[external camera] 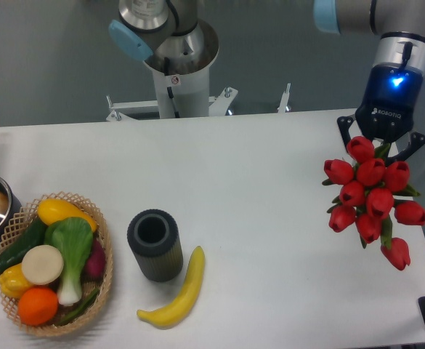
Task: Insert the flowers into the vase
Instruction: 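Hold the red tulip bunch in the gripper and begin moving it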
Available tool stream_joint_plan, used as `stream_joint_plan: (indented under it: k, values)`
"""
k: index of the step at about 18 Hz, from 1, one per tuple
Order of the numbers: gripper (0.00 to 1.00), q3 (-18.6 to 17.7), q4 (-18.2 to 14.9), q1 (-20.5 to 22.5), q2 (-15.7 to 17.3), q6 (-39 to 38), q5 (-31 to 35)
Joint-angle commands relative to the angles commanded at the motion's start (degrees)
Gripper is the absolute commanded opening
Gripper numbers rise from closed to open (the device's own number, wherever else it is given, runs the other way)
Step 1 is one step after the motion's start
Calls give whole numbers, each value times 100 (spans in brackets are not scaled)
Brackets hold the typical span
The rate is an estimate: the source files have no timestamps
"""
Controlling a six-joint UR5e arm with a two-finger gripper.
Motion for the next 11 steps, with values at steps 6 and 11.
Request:
stream_joint_plan:
  k: [6, 11]
  values:
    - [25, -61, 0, -9, 0, -26, -166]
    - [25, -70, 0, 9, 0, -26, -229]
